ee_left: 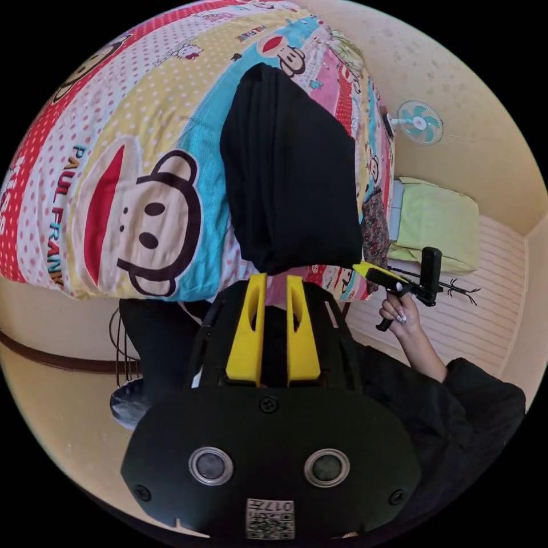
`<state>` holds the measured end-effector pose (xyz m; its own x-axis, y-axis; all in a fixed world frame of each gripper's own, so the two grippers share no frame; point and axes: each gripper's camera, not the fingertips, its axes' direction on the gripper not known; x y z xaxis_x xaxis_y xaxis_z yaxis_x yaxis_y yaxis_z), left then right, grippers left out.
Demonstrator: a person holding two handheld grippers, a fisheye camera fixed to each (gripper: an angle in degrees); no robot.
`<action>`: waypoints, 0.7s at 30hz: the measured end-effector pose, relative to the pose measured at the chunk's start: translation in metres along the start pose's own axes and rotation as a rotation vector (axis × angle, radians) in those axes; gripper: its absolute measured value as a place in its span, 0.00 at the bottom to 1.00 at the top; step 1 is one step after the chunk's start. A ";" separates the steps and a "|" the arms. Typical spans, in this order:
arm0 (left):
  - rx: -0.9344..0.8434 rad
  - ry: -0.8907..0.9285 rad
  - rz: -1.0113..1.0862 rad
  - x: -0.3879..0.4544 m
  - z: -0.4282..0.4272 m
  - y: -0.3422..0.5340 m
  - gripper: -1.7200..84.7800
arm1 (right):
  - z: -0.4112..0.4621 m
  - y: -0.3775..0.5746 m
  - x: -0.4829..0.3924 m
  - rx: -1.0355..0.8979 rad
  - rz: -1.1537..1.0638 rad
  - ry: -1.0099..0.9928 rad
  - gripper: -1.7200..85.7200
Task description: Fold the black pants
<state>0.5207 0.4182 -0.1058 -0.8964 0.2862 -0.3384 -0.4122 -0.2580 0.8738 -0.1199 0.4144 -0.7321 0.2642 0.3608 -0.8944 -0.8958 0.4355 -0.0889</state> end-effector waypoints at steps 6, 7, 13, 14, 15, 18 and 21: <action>0.155 0.120 -0.004 -0.032 -0.053 -0.051 0.17 | -0.034 -0.048 0.062 0.167 0.189 -0.285 0.22; 0.179 0.131 -0.003 -0.037 -0.059 -0.068 0.18 | -0.034 -0.055 0.067 0.179 0.197 -0.306 0.23; 0.133 0.239 -0.084 -0.075 -0.033 -0.148 0.22 | 0.023 -0.129 0.092 0.097 0.239 -0.425 0.27; 0.088 0.236 -0.088 -0.078 -0.021 -0.158 0.22 | 0.043 -0.140 0.091 0.048 0.243 -0.452 0.28; 0.083 0.220 -0.090 -0.079 -0.018 -0.160 0.22 | 0.067 -0.148 0.086 -0.033 0.244 -0.454 0.28; 0.143 0.112 -0.145 -0.074 -0.023 -0.158 0.21 | 0.081 -0.152 0.073 -0.009 0.241 -0.348 0.26; 0.133 0.060 -0.163 -0.062 -0.035 -0.154 0.18 | 0.078 -0.150 0.072 -0.017 0.227 -0.434 0.22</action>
<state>0.6343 0.4078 -0.2312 -0.8296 0.2572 -0.4955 -0.5307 -0.0874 0.8431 0.0612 0.4393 -0.7491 0.1830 0.7572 -0.6270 -0.9528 0.2937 0.0766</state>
